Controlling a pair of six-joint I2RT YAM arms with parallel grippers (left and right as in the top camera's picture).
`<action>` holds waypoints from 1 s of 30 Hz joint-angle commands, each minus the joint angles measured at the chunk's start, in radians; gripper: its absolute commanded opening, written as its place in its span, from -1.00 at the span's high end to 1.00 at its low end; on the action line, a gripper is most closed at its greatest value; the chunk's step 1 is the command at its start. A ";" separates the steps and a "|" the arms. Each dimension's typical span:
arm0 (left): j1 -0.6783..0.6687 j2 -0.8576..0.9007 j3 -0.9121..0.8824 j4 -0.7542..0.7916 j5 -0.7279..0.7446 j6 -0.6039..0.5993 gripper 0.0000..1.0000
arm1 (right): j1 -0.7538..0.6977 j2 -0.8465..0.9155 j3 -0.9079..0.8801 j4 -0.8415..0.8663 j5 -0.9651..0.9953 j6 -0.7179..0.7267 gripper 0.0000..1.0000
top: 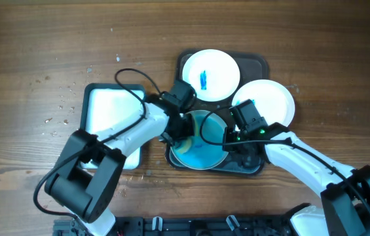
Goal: Clean dirty plates on tray and stack at the side
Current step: 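Scrub the held plate with the sponge in the left gripper, then return the sponge to the soapy tray with the left gripper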
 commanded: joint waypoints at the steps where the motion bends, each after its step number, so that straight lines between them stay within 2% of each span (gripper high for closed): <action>1: -0.079 0.077 -0.015 0.078 0.233 0.014 0.92 | 0.002 0.010 -0.003 0.002 0.006 -0.018 0.91; 9: -0.107 0.114 -0.015 0.233 0.436 -0.003 0.92 | 0.002 0.010 -0.003 0.002 0.006 -0.018 0.91; 17: -0.107 0.114 -0.015 0.265 0.448 0.000 0.92 | 0.002 0.010 -0.003 0.002 0.006 -0.019 0.91; 19: -0.107 0.113 -0.015 0.195 0.412 0.000 0.92 | 0.002 0.010 -0.003 0.002 0.006 -0.019 0.91; 23: -0.086 0.080 -0.015 -0.026 0.155 -0.033 0.92 | 0.002 0.010 -0.003 0.002 0.006 -0.019 0.91; 26: -0.008 -0.011 -0.015 -0.122 0.027 -0.038 0.92 | 0.002 0.010 -0.003 0.002 0.006 -0.019 0.91; 30: 0.109 -0.191 -0.015 -0.150 0.022 -0.029 0.92 | 0.002 0.010 -0.003 0.002 0.006 -0.019 0.92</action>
